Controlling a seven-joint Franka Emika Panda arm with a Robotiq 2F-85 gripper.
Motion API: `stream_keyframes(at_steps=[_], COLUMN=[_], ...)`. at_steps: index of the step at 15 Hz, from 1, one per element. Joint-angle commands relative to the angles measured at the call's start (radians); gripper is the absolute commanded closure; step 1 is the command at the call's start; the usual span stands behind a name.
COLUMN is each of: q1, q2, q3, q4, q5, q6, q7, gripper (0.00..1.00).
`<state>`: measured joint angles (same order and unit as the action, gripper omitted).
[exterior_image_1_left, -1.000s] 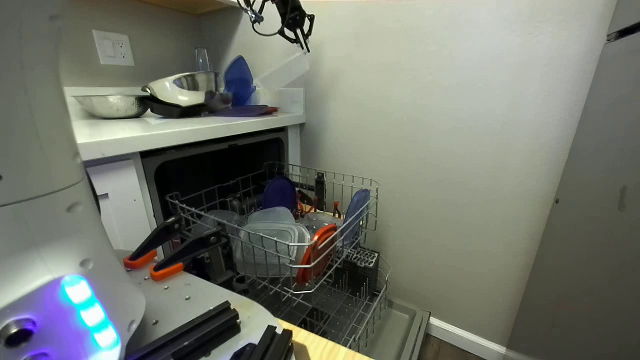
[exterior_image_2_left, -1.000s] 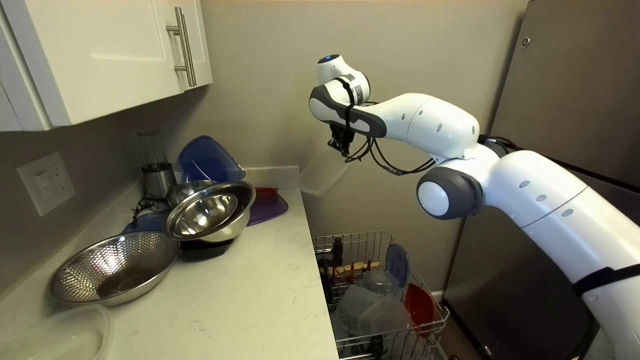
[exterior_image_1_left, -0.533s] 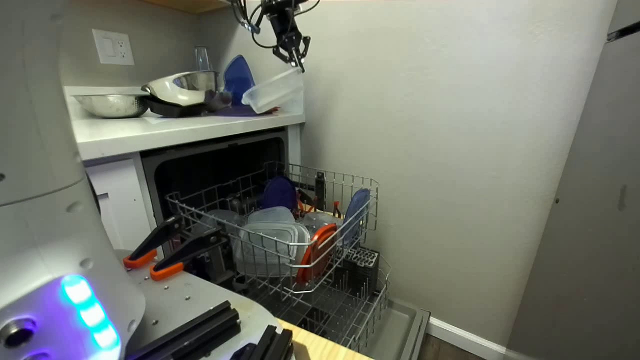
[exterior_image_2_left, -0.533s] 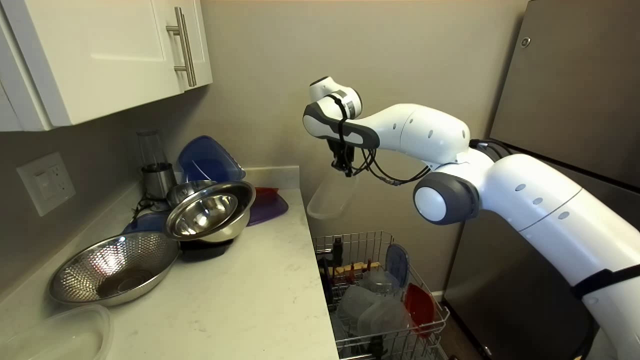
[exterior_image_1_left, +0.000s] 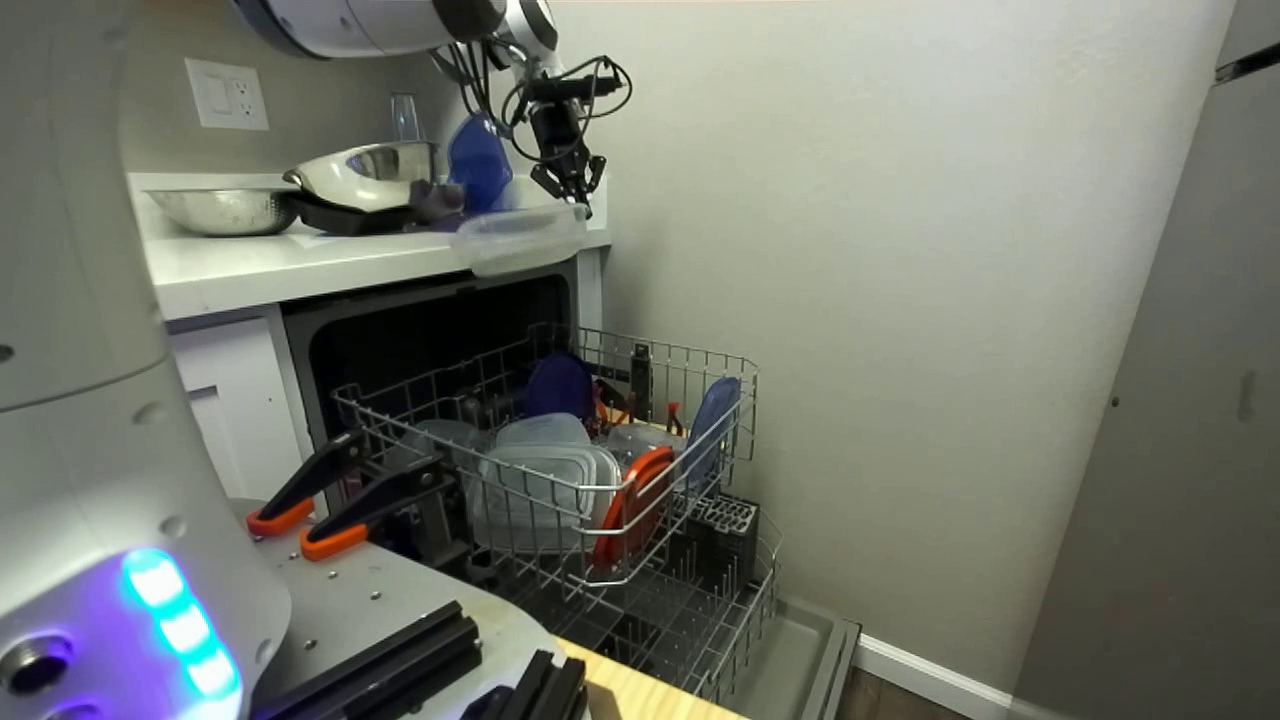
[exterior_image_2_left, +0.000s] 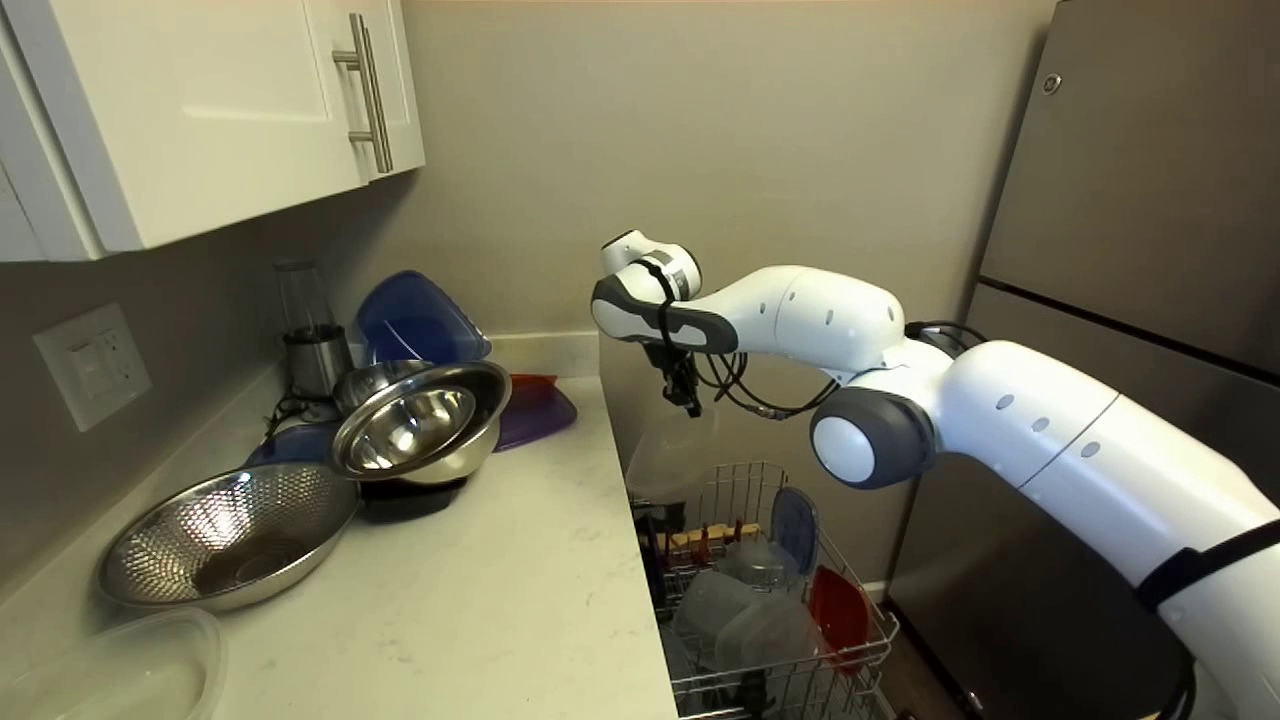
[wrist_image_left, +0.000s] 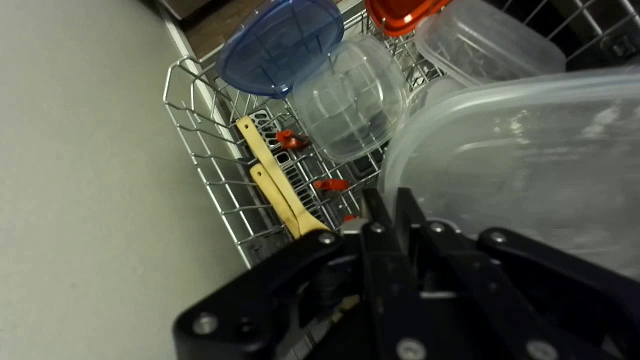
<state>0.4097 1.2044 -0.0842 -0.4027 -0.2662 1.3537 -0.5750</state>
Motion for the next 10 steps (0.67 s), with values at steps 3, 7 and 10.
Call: stream_keyframes(at_steps=[3,7,10], q1=[-0.005,0.009,0.009], q2=[0.013,-0.027,0.044], q3=[-0.011,-0.035,-0.032], q4=[0.039,-0.046,0.042], q5=[-0.052,-0.064,-0.09], q6=[-0.152,-0.151,-0.171], q7=[-0.197,-0.314,-0.375], gripper=[0.95,0.95,0.95])
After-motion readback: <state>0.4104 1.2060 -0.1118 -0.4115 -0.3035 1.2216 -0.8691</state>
